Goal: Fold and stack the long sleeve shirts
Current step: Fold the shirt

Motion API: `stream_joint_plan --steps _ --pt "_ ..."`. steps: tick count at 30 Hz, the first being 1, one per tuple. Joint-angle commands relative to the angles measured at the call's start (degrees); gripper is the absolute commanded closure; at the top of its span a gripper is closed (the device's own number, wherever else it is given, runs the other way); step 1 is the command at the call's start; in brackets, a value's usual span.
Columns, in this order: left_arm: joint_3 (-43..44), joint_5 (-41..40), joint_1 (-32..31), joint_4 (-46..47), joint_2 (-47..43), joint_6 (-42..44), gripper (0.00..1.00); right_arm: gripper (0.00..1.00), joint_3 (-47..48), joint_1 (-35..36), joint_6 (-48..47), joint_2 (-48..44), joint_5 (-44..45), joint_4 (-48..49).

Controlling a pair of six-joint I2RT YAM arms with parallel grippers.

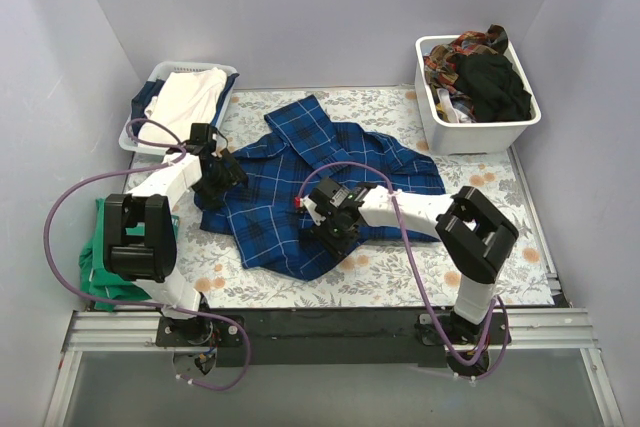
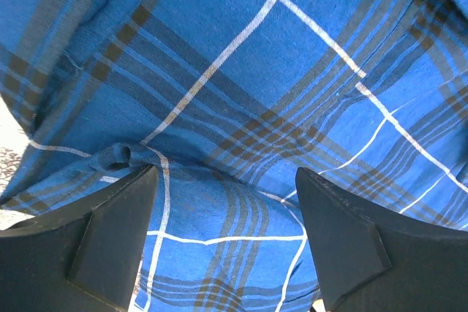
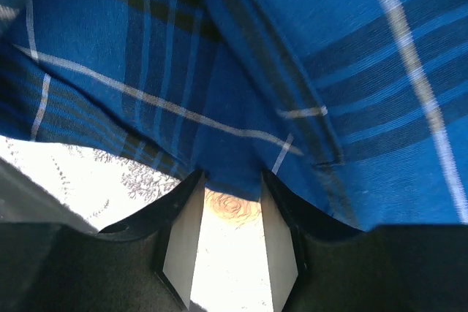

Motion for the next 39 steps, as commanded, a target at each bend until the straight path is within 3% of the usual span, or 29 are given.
stream_joint_plan --steps 1,6,10,12,13,14,22,26,31,39 --pt "2.5 -2.7 -0.1 0.5 -1.3 0.3 0.23 0.54 2.5 0.0 -1.3 1.2 2.4 2.7" --pt "2.8 -2.8 -0.1 0.4 -1.0 0.2 0.23 0.58 0.7 -0.1 -1.4 4.4 1.7 2.6" --pt "3.2 -3.3 -0.1 0.4 -0.4 0.4 0.23 0.81 -3.8 -0.1 -1.4 2.1 1.4 2.4" --pt "3.3 -3.4 -0.1 0.5 0.1 0.4 0.23 0.88 -5.5 -0.1 -1.7 -0.2 1.5 2.3" --pt "3.2 -3.4 -0.1 0.7 0.2 0.4 0.23 0.97 -7.1 -0.1 -1.8 -0.8 1.2 2.2" --pt "3.2 -3.5 -0.1 0.6 0.4 0.3 0.23 0.99 -7.4 -0.1 -1.7 -2.0 0.9 1.9" --pt "3.2 -4.8 -0.1 0.5 0.8 0.5 0.23 0.99 -2.8 2.3 -2.3 -9.1 -2.5 -5.4" --pt "4.0 -5.1 -0.1 -0.3 1.1 0.9 0.23 0.99 6.6 3.3 -5.9 -11.6 -5.9 -13.6" --pt "4.4 -5.7 -0.1 -0.6 1.4 1.5 0.23 0.99 16.6 3.3 -7.3 -14.9 -5.3 -15.7" --pt "3.2 -6.4 -0.1 -0.7 1.0 1.5 0.23 0.99 26.4 0.7 -0.2 -15.4 14.2 -13.6"
